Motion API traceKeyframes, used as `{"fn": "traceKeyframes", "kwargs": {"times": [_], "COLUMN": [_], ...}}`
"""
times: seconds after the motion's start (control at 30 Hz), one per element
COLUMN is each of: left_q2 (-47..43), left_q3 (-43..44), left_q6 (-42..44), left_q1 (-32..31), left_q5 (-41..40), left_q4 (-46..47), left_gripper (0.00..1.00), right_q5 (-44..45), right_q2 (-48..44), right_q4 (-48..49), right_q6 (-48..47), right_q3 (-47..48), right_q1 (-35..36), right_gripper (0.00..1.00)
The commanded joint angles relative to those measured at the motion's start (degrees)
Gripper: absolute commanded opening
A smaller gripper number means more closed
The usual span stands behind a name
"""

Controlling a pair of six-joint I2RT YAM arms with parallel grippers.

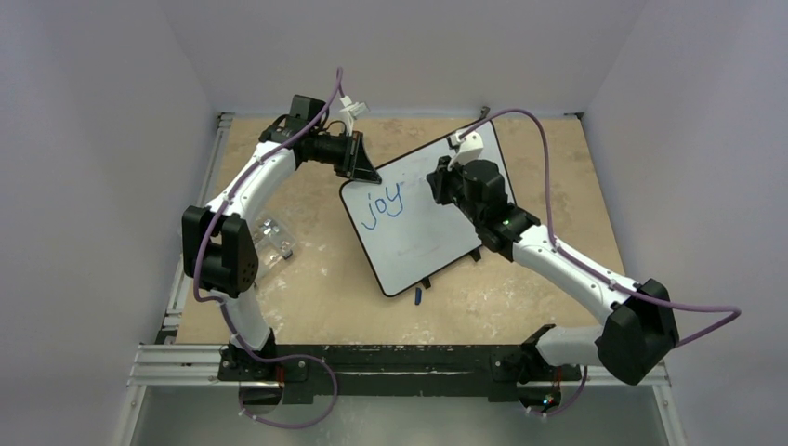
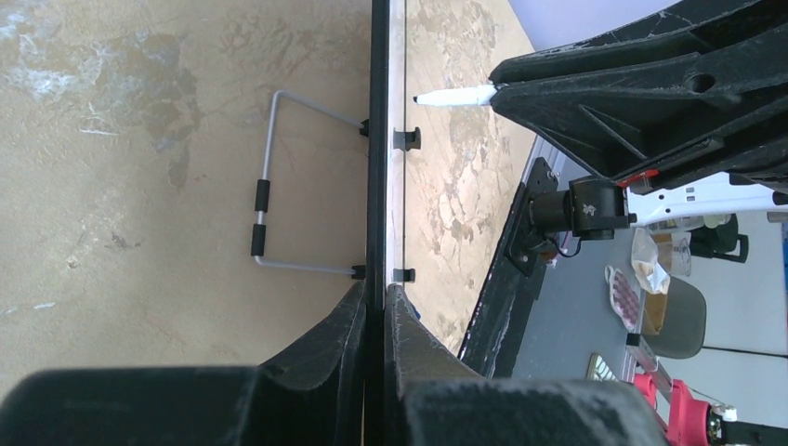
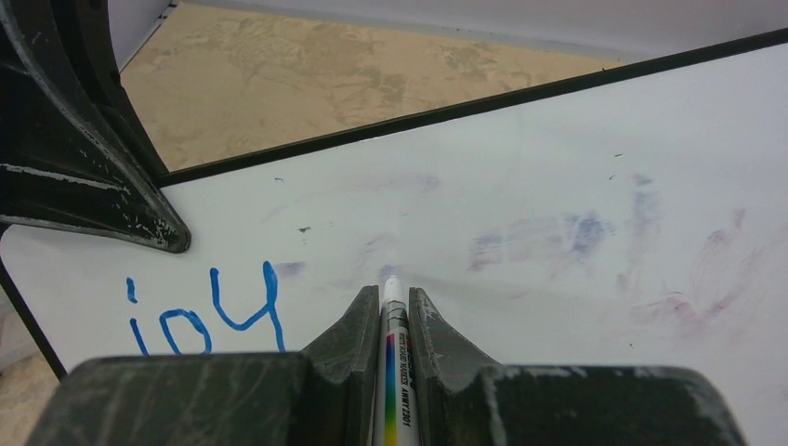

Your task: Write a sentence on the whiteboard

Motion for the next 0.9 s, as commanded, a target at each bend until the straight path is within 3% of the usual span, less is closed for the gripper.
{"fn": "traceKeyframes", "kwargs": {"times": [0.0,0.87], "left_q2": [-2.82,-3.01], "left_q3": [2.09,1.57], "left_q6": [2.41,1.48], "left_q1": [-0.56,-0.53], "left_q5": [0.26,0.02], "left_q4": [0.07,1.26], "left_gripper": [0.00,0.00], "right_q5": [1.85,-2.36], "right_q2": [-0.82,4.00], "right_q4": [3.57,6.63], "right_q6": [0.37,2.22], "right_q3": [2.92,5.02], "right_q1": [-0.56,-2.66], "right_gripper": [0.00,0.00]}}
